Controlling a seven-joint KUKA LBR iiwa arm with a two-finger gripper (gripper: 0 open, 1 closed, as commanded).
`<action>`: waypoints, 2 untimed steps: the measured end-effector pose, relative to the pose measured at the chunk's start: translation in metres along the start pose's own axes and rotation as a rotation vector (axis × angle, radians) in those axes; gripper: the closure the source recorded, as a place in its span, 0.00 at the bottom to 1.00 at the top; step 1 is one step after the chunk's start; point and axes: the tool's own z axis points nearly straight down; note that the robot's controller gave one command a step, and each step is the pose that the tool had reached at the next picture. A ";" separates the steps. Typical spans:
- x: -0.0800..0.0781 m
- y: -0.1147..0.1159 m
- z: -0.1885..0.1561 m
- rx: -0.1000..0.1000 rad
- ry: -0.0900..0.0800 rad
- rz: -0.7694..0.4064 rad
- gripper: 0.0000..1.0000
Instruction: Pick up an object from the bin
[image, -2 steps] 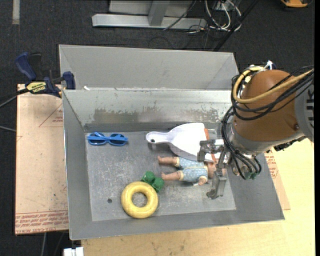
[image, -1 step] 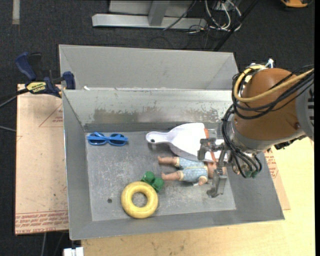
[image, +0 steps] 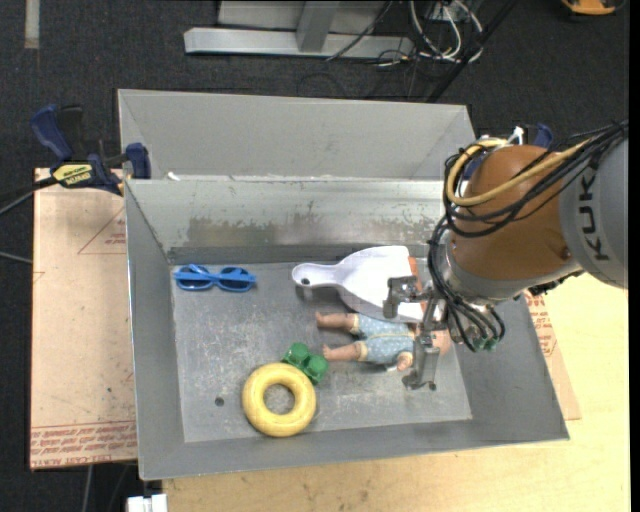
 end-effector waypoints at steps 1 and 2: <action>0.002 -0.001 0.034 -0.001 0.003 0.045 0.00; -0.006 0.000 0.055 -0.001 0.001 0.021 0.00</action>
Offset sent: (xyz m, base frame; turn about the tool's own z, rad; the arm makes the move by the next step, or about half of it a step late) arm 0.0114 0.0005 -0.0639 -0.0083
